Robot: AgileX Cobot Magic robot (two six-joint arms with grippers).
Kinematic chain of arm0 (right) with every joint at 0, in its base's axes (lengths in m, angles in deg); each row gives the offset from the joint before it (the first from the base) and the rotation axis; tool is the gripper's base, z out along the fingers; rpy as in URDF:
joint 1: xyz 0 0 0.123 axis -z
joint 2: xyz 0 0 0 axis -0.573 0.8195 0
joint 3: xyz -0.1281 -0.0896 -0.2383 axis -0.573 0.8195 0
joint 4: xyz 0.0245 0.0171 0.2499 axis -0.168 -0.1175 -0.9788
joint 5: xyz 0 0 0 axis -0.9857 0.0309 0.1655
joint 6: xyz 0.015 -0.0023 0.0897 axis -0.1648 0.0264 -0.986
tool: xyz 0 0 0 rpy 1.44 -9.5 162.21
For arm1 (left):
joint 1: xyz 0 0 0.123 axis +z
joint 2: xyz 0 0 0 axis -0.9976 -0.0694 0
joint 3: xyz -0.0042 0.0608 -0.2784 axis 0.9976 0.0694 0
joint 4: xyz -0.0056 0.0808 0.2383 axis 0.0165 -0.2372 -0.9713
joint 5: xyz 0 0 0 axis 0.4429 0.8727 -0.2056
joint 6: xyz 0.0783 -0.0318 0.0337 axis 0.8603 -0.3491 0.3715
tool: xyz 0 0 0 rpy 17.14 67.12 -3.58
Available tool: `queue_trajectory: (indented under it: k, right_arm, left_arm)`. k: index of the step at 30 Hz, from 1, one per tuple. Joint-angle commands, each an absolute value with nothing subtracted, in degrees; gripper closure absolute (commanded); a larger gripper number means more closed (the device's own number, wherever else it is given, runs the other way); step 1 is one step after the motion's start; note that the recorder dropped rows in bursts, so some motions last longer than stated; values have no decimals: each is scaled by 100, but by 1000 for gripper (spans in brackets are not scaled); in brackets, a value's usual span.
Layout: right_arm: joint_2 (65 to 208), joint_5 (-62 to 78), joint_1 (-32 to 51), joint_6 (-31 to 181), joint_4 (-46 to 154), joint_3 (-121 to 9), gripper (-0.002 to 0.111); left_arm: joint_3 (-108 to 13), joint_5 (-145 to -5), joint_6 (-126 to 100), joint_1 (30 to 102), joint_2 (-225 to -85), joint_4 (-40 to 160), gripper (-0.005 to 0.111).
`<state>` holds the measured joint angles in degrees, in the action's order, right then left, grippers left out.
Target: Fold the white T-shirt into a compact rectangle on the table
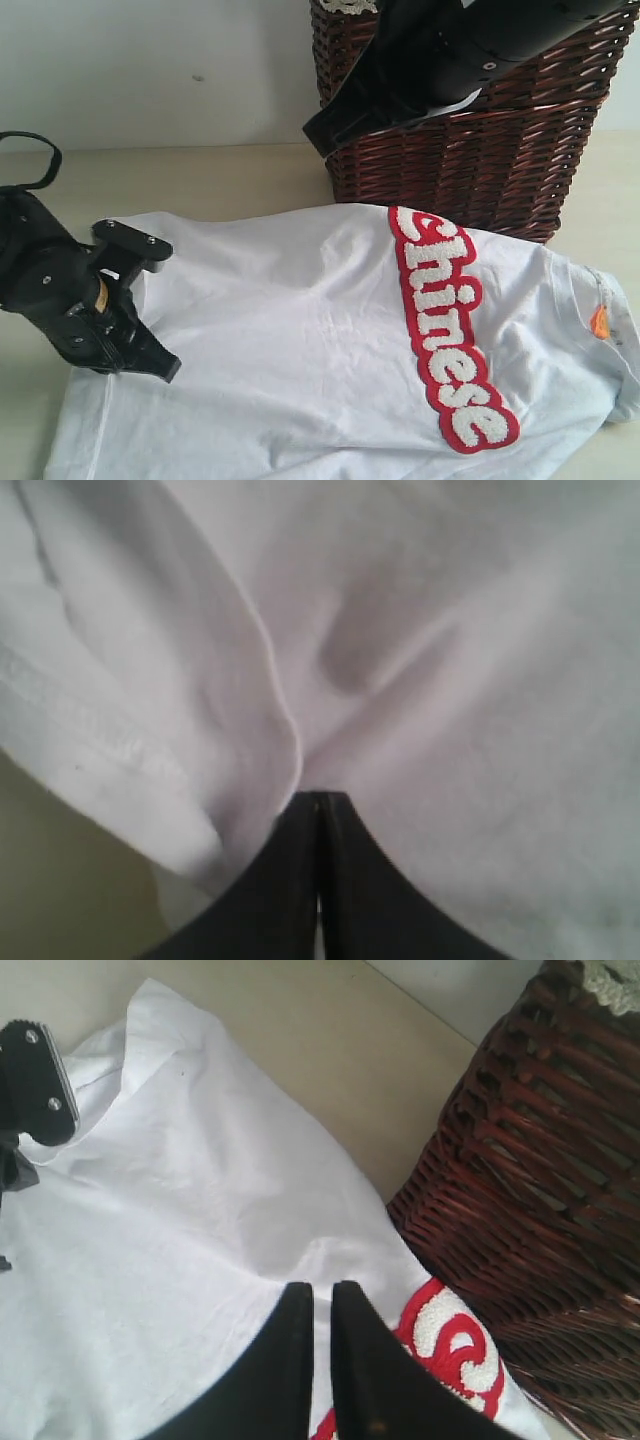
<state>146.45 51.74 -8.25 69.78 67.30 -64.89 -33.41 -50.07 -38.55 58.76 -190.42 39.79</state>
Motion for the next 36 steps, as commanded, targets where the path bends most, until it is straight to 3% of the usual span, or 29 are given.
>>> queue_trajectory:
  k: [1,13,26,36]
  right_arm:
    - [14596,5152,-816,6964,6759,-6477,101]
    - [14596,5152,-816,6964,6759,-6477,101]
    - [14596,5243,-816,6964,6748,-6477,101]
    - [14640,5243,-816,6964,6748,-6477,101]
  left_arm:
    - [-3270,-4614,-3908,6293,-19052,3867,107]
    - [-3006,-4397,-4123,6912,-18340,3761,107]
    - [-2603,-4738,-4530,8226,-18117,3608,107]
    - [-2513,-5428,-4548,8265,-17489,3652,107]
